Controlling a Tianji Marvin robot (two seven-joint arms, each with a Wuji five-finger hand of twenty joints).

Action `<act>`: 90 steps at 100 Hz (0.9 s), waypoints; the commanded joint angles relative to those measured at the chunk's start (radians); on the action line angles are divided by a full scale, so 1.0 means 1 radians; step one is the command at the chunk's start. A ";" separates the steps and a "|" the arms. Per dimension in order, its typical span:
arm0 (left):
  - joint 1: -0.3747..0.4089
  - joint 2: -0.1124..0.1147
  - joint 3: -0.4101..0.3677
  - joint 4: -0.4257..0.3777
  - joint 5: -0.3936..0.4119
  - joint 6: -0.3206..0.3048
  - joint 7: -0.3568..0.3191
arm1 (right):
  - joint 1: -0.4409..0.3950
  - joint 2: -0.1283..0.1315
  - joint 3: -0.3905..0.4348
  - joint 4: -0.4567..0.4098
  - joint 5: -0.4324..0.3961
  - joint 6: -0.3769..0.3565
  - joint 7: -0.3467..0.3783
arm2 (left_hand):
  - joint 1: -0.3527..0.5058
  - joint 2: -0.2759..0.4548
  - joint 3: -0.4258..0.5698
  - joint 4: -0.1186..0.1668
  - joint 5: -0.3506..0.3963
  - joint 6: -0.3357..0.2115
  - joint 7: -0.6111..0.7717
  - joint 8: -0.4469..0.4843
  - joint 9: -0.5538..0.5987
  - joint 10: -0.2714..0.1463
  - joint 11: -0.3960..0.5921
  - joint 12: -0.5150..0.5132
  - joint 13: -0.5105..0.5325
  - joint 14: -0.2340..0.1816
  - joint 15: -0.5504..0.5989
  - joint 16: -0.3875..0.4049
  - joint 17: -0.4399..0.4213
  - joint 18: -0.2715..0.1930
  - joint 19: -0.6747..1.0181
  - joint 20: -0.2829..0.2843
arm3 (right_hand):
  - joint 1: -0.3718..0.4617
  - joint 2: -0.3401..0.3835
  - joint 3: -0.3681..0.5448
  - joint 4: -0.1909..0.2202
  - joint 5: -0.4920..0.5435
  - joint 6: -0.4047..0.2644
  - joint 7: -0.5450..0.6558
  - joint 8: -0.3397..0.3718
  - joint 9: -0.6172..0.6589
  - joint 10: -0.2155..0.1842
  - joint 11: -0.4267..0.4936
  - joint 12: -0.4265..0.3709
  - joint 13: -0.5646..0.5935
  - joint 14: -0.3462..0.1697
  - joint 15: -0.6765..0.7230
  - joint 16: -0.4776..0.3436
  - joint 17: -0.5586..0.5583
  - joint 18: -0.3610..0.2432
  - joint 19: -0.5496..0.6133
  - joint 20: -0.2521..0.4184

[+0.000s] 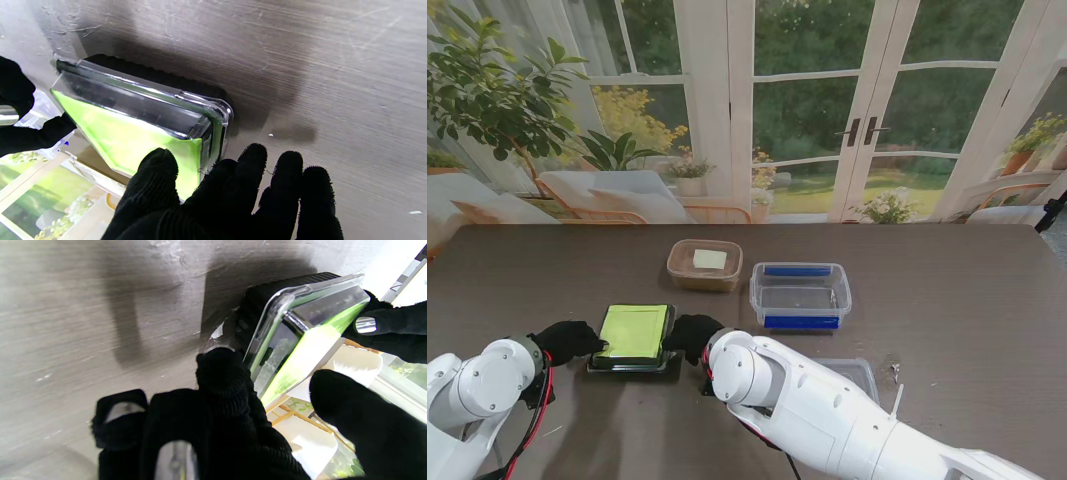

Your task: Pair container bodies with their lids

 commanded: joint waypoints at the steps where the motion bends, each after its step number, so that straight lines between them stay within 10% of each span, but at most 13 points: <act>1: 0.008 -0.002 -0.002 -0.016 0.007 -0.001 -0.014 | 0.001 -0.008 0.002 -0.007 -0.004 -0.003 0.014 | -0.020 0.032 -0.012 0.033 -0.035 -0.065 -0.016 -0.004 -0.054 -0.017 -0.018 -0.034 -0.050 -0.018 -0.058 -0.046 -0.033 -0.031 -0.103 -0.049 | -0.015 0.020 -0.082 -0.010 -0.047 -0.111 -0.021 -0.005 0.039 0.069 -0.007 -0.014 0.007 -0.039 0.032 -0.004 0.388 0.017 0.065 0.002; 47: 0.024 0.001 -0.029 -0.084 0.189 -0.089 -0.019 | -0.013 0.048 0.053 -0.064 -0.038 0.030 0.032 | -0.120 -0.041 -0.017 0.030 -0.199 -0.024 -0.068 -0.027 -0.279 -0.040 -0.077 -0.149 -0.231 -0.101 -0.186 -0.136 -0.047 -0.086 -0.474 0.022 | -0.016 0.020 -0.083 -0.009 -0.045 -0.097 -0.010 -0.001 0.044 0.070 -0.003 -0.015 0.007 -0.033 0.035 -0.004 0.387 0.019 0.064 0.000; 90: 0.035 0.004 -0.010 -0.117 0.323 -0.368 0.060 | -0.147 0.175 0.201 -0.281 -0.172 0.057 0.066 | -0.167 -0.156 -0.010 0.029 -0.337 -0.107 -0.094 -0.031 -0.444 -0.169 -0.102 -0.192 -0.372 -0.261 -0.223 -0.169 -0.166 -0.219 -0.587 -0.028 | -0.012 0.015 -0.077 -0.011 -0.025 -0.101 -0.017 -0.007 0.052 0.078 -0.001 -0.016 0.006 -0.016 0.034 -0.004 0.385 0.042 0.053 -0.004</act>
